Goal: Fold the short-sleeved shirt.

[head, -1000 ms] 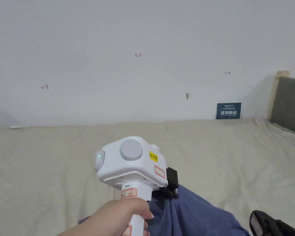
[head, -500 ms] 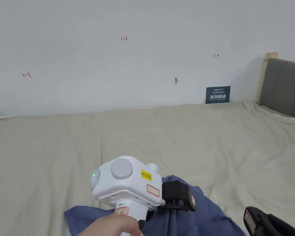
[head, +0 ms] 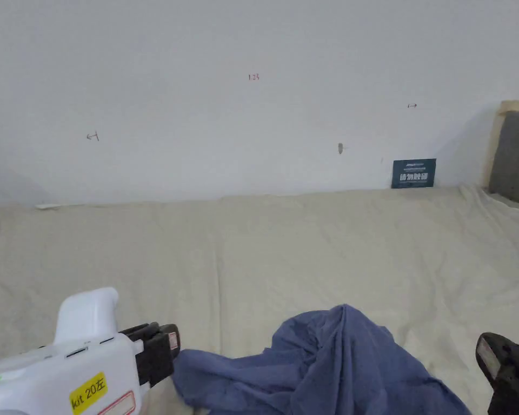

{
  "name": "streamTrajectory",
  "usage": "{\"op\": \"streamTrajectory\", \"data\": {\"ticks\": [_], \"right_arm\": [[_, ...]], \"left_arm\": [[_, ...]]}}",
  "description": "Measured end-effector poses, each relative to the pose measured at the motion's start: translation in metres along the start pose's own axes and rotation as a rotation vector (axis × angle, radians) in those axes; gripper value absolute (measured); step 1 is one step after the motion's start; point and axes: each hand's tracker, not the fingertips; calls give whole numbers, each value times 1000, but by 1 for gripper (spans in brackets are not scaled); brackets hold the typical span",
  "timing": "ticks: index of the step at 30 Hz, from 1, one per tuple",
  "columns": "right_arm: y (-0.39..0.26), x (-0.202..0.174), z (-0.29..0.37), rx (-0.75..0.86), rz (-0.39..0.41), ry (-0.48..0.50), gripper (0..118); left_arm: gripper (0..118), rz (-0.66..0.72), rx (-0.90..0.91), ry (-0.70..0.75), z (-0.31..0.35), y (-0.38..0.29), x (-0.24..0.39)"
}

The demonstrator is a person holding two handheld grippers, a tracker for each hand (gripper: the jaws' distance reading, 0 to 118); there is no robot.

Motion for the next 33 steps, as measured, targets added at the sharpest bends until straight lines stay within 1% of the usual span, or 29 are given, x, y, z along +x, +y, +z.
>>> {"op": "streamTrajectory", "data": {"ticks": [1,2,5,10,13,15,17,19,20,21,22,24,25,26,27,28,29,30,31,32,33], "right_arm": [[-1,-2,2,14,5,-3,0],[-3,-5,4,29,14,-10,0],[-4,-11,7,48,17,-6,0],[-3,-19,9,67,19,2,0],[-3,-19,8,70,16,6,0],[-3,-18,5,64,26,4,0],[-3,-16,1,55,38,2,0],[-4,-15,-5,41,46,0,0],[-4,-14,-8,31,47,0,0],[-6,-12,-12,17,47,4,0],[-7,-11,-16,5,47,9,0],[-11,-10,-23,-17,49,12,0],[-13,-10,-25,-27,50,11,0],[-15,-9,-28,-38,50,12,0],[-18,-7,-31,-53,48,15,0],[-20,-6,-34,-64,47,17,0],[-23,-5,-38,-77,49,17,0],[-27,-3,-41,-90,51,17,0],[-29,-2,-44,-101,54,15,0],[-32,0,-48,-116,56,13,0],[-34,1,-50,-129,55,12,0]], "left_arm": [[0,3,38,47,10,-7,-5],[0,27,64,53,19,-16,-10],[0,75,57,90,34,-29,-22],[0,82,56,102,37,-43,-29],[0,91,65,105,34,-39,-24],[0,82,80,108,31,-31,-19],[0,5,89,147,14,-17,-13],[0,-65,-48,165,-25,3,-13],[0,-80,-121,138,-50,11,-17],[0,-69,-191,82,-78,16,-26],[0,-33,-281,57,-101,20,-33],[2,53,-402,17,-152,26,-46],[11,95,-444,-2,-172,26,-52],[40,117,-487,9,-193,25,-57],[94,101,-504,9,-212,23,-60],[107,95,-520,20,-227,20,-62],[116,104,-532,56,-243,15,-64],[118,129,-534,74,-255,8,-67],[116,100,-473,87,-262,11,-67],[116,111,-547,103,-274,7,-67],[116,95,-583,116,-284,5,-66]]}}
